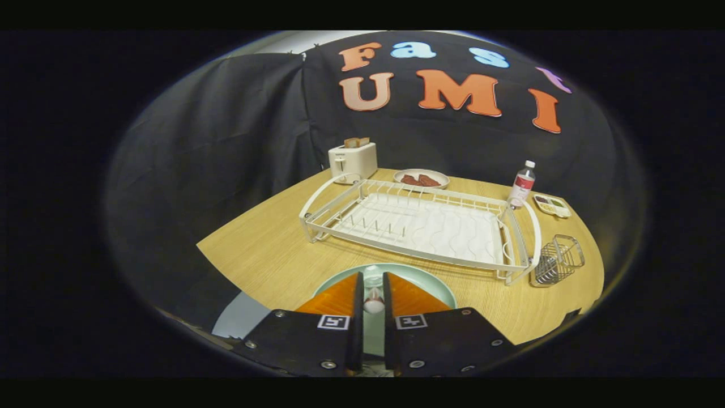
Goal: Take the plate from the dish rack, then take the spoon from the basket and place it into the plate.
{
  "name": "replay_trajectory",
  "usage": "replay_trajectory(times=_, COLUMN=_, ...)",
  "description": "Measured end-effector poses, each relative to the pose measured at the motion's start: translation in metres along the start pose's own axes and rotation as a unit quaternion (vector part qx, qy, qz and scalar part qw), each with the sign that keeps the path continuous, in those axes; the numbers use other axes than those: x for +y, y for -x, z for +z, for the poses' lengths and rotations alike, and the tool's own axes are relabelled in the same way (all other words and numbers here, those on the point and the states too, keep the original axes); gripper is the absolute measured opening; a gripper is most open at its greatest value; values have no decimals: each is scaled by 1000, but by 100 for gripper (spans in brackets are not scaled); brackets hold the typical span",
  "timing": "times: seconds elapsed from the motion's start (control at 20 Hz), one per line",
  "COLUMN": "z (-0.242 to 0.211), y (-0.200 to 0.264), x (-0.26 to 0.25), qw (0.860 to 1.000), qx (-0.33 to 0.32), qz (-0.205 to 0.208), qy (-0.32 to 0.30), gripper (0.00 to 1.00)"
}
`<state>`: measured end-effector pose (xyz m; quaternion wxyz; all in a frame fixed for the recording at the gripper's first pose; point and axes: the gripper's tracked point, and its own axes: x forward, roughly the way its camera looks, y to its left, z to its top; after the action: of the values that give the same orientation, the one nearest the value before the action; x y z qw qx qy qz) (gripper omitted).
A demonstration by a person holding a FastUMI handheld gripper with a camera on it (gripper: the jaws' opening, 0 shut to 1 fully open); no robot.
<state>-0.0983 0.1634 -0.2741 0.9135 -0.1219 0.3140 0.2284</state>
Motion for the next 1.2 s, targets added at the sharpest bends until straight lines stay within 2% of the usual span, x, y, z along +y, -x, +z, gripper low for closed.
replay_trajectory(times=0.2, z=-1, y=0, x=-22, qw=1000, qx=2, qz=-28, qy=-14, gripper=28)
replay_trajectory(times=0.35, z=7, y=4, x=-38, qw=998, qx=-5, qz=-43, qy=-43, gripper=62)
replay_trajectory(times=0.4, z=12, y=7, x=-47, qw=997, qx=-10, qz=-53, qy=-51, gripper=67)
replay_trajectory(times=0.45, z=17, y=11, x=-56, qw=996, qx=-14, qz=-63, qy=-56, gripper=80)
replay_trajectory(times=0.5, z=24, y=15, x=-66, qw=995, qx=-22, qz=-74, qy=-59, gripper=86)
replay_trajectory(times=0.55, z=31, y=21, x=-75, qw=994, qx=-30, qz=-85, qy=-61, gripper=97)
replay_trajectory(times=1.0, z=95, y=76, x=-160, qw=974, qx=-106, qz=-182, qy=-78, gripper=98)
replay_trajectory(times=1.2, z=127, y=103, x=-184, qw=963, qx=-147, qz=-206, qy=-92, gripper=97)
